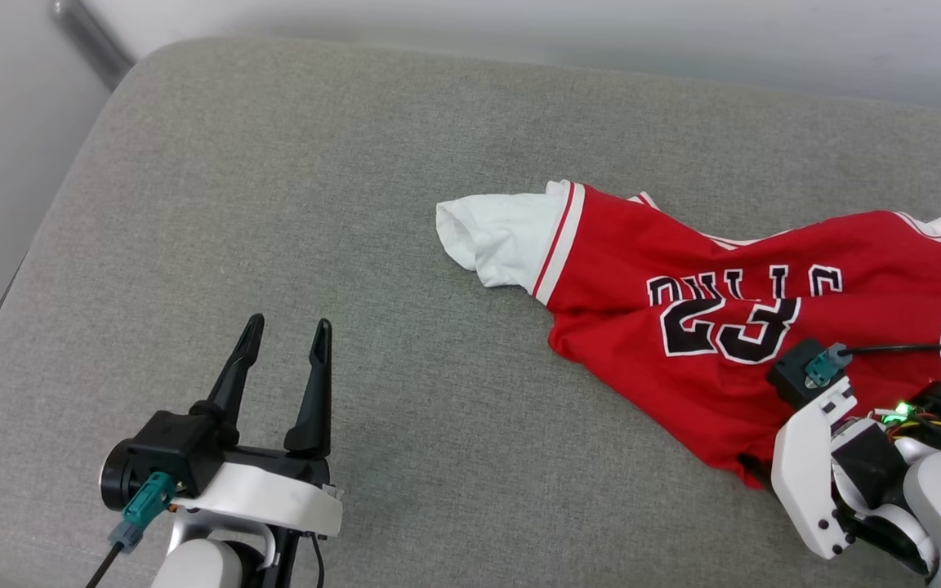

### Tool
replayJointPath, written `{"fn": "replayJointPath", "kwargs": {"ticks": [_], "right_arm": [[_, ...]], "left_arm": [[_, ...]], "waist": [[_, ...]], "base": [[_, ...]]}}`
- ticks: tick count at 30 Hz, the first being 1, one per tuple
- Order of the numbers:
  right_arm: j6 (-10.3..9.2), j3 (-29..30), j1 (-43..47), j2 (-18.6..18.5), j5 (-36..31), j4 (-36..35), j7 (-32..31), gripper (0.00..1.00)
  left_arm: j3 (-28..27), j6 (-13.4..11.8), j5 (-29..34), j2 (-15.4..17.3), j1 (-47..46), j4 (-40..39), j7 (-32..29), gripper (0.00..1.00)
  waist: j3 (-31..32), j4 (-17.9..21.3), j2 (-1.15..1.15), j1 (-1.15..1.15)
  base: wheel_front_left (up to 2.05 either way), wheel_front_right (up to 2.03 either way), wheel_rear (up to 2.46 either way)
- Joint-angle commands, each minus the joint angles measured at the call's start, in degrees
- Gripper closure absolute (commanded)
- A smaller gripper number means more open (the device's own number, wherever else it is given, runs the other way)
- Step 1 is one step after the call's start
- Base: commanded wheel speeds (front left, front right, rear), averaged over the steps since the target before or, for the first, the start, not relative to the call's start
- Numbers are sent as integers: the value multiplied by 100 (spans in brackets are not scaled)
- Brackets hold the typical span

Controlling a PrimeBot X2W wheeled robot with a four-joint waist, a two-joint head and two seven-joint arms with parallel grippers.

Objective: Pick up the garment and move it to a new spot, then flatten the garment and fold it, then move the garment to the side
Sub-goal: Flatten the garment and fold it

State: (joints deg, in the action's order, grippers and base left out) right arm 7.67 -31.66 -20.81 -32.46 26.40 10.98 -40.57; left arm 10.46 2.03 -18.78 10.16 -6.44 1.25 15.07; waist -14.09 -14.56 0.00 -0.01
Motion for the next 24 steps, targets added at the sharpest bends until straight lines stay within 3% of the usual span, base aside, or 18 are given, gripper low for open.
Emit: {"fn": "replayJointPath", "kwargs": {"ticks": [1, 2, 3, 4, 5, 14, 18, 24], "right_arm": [[-34, -83, 95, 11, -85, 422, -7, 0], [-39, -114, 89, 32, -98, 517, 18, 0], [-54, -152, 85, 50, -84, 614, 17, 36], [-54, -202, 71, 63, -63, 680, 45, 90], [-54, -261, 58, 87, -19, 708, 80, 100], [-4, -816, -57, 422, 953, 30, 137, 100], [-19, -935, 86, 652, 1592, -483, -204, 100], [-18, -1276, 431, 765, 1766, -1033, -706, 100]], "left_arm": [[-39, 30, 43, -37, -65, 12, 15, 0], [-60, 46, 67, -62, -70, 21, 15, 0], [-78, 62, 87, -87, -75, 35, 15, 0], [-96, 85, 109, -108, -77, 50, 15, 0], [-115, 98, 131, -123, -73, 69, 15, 0], [-287, 204, 310, -195, 121, 172, 15, 0], [-344, 239, 356, -235, 229, 181, 15, 0], [-416, 255, 394, -261, 396, 186, 15, 0]], "waist": [[-24, -20, 0, 1], [-32, -25, 0, 1], [-33, -27, 0, 1], [-27, -25, 0, 1], [-5, -16, 0, 1], [432, 204, 0, 1], [651, 282, 0, 1], [858, 321, 0, 1]], "base": [[0, 0, 0], [0, 0, 0], [0, 0, 0], [0, 0, 0], [0, 0, 0], [0, 0, 0], [0, 0, 0], [0, 0, 0]]}}
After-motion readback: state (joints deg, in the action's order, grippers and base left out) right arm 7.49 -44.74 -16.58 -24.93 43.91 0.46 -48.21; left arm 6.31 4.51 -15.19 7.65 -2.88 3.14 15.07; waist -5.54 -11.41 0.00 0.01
